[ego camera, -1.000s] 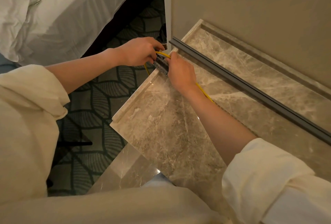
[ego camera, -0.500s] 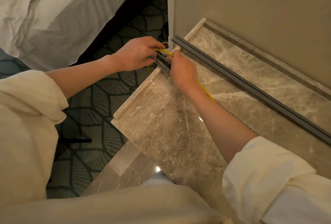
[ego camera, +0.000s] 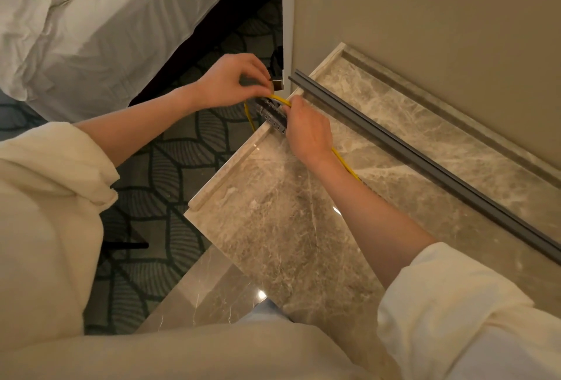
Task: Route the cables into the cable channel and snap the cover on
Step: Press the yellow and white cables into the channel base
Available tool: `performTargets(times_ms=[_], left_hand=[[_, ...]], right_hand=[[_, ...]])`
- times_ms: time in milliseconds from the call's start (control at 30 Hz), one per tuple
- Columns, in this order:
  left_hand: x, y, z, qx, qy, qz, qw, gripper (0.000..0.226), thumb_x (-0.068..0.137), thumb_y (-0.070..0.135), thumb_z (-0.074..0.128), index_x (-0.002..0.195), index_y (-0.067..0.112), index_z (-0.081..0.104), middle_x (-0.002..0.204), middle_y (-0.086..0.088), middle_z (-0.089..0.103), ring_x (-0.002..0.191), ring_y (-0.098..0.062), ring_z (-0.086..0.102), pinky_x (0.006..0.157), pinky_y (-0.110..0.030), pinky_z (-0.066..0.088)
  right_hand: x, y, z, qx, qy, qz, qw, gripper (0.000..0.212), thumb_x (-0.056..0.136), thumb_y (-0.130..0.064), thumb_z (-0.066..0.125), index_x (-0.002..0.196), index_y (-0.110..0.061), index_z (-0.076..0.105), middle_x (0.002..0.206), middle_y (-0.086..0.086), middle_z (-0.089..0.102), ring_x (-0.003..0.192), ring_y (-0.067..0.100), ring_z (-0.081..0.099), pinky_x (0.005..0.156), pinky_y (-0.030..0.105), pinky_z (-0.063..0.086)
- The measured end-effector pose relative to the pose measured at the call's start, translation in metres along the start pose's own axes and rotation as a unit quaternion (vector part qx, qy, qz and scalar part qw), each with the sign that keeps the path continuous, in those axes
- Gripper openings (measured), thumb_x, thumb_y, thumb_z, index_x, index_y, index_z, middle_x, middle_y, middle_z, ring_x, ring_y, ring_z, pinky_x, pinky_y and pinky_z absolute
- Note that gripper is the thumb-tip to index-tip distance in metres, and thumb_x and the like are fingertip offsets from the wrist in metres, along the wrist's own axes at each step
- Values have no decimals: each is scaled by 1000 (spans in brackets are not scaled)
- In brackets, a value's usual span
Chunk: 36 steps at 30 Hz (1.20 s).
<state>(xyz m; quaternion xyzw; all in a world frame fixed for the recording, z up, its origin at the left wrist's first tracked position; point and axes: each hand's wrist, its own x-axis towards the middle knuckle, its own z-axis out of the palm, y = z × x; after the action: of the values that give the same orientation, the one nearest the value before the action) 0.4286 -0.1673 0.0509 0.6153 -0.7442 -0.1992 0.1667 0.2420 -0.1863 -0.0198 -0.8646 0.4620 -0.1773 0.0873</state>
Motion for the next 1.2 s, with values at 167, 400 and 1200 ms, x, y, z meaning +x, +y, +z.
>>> performTargets(times_ms=[167,400,1200], left_hand=[[28,-2,2,-79,-184,-94,975,32,94,29,50,120,13,59,112,-6,65,103,-17,61,95,-35,48],[46,-20,7,-82,-293,-168,938,54,76,76,38,90,32,65,101,8,65,99,-7,57,94,-31,32],[53,-41,19,-78,-140,-172,972,50,94,45,45,54,17,57,58,2,56,55,-8,51,64,-23,38]], right_hand=[[-1,0,3,-22,5,-14,1000,18,99,-26,45,99,-10,51,84,7,67,63,25,64,49,29,28],[-2,1,5,-19,22,-19,999,21,100,-30,41,98,-11,51,86,4,65,65,20,62,49,28,28],[-8,0,5,-50,74,-48,995,20,97,-29,50,92,-11,55,79,4,59,52,9,40,42,22,26]])
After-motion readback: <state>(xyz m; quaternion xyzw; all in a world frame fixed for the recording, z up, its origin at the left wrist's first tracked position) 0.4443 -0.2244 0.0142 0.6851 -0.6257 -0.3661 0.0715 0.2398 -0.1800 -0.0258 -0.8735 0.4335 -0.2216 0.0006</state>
